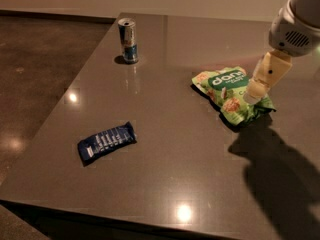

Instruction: Pick green rice chip bag

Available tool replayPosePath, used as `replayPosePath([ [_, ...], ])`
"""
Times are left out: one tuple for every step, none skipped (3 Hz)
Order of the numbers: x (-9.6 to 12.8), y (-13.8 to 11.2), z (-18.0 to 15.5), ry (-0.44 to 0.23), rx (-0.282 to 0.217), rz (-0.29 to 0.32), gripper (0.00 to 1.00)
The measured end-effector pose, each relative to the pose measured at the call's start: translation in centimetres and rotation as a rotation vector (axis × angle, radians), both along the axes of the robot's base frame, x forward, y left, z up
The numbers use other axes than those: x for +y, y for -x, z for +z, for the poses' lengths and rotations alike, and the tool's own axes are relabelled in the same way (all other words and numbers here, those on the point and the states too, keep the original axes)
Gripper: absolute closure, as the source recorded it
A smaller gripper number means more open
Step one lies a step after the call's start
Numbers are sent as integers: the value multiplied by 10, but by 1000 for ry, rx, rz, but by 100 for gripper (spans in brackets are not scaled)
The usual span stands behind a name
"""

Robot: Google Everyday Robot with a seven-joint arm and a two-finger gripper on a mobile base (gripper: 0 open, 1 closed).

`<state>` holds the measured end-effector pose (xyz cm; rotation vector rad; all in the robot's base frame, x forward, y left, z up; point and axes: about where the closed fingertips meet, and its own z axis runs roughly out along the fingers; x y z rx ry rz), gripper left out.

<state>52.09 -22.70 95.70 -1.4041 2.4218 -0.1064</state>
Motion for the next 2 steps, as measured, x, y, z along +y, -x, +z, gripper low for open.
replayPosePath([
  [-6, -23, -10, 4, -1, -129, 0],
  [-2, -40, -29, -21, 40, -322, 0],
])
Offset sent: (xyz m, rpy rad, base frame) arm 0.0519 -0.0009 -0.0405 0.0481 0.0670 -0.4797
